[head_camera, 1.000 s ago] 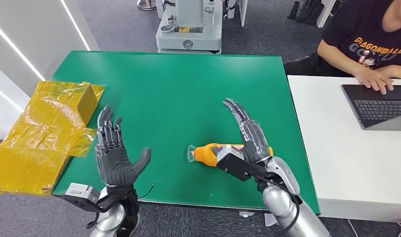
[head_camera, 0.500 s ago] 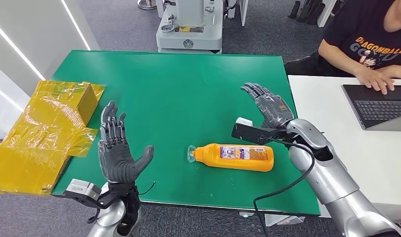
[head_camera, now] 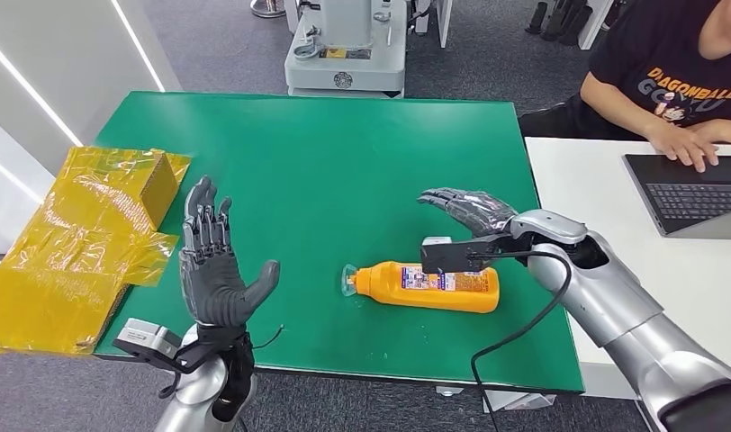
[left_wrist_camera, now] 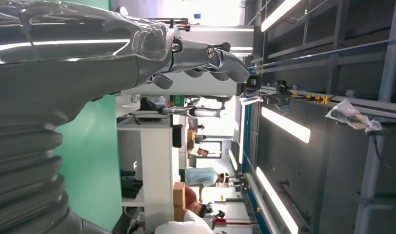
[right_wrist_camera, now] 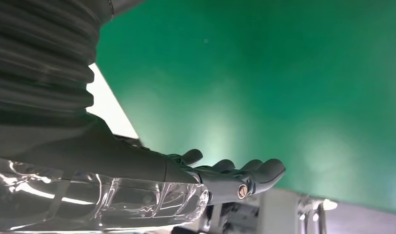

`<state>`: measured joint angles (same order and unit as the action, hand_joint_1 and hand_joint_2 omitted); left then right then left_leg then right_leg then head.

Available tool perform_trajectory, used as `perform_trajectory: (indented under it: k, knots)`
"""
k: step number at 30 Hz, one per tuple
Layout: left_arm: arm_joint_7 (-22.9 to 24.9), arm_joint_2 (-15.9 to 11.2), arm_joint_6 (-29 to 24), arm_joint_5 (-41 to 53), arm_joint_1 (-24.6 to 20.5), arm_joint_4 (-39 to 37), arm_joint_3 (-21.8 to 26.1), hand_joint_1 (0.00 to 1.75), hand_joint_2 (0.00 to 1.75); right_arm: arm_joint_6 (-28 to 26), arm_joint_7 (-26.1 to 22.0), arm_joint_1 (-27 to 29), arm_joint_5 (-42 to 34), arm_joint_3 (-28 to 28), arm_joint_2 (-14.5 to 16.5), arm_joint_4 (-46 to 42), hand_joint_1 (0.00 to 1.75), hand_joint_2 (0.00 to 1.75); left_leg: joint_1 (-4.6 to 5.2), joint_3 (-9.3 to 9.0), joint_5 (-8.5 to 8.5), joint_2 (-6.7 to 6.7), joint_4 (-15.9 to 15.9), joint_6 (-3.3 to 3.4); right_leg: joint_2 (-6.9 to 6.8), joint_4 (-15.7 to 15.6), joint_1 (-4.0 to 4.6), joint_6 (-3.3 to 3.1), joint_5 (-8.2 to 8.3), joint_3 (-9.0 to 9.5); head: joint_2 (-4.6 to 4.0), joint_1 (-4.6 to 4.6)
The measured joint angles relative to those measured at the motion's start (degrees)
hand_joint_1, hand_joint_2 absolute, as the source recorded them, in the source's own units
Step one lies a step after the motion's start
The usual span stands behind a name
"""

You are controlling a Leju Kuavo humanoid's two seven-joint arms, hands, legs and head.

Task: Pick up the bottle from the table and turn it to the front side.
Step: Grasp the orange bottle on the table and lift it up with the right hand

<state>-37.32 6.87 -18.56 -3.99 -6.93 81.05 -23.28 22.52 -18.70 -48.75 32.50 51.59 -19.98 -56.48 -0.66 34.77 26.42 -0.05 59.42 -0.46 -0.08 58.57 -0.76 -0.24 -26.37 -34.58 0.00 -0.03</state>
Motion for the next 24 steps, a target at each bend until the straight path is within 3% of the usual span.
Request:
perform_trajectory:
  k: [12, 24]
  knots:
    - [0.00, -0.27, -0.08, -0.29, -0.35, -0.72, 0.00, 0.00, 1.75, 2.80, -0.92, -2.94, -4.77, 8.59, 0.29, 5.47, 0.00, 1.75, 0.00, 0.02, 0.00, -0.01, -0.01, 0.00, -0.01, 0.00, 0.00, 0.00, 0.00, 0.00, 0.00, 0.00]
    - [0.01, -0.50, -0.47, -0.42, -0.33, -0.88, 0.00, 0.00, 1.75, 5.19, -0.27, -3.70, -6.59, 12.19, 0.55, 7.43, 0.00, 1.75, 0.00, 0.02, 0.00, -0.02, -0.01, 0.00, -0.01, 0.00, 0.00, 0.00, 0.00, 0.00, 0.00, 0.00]
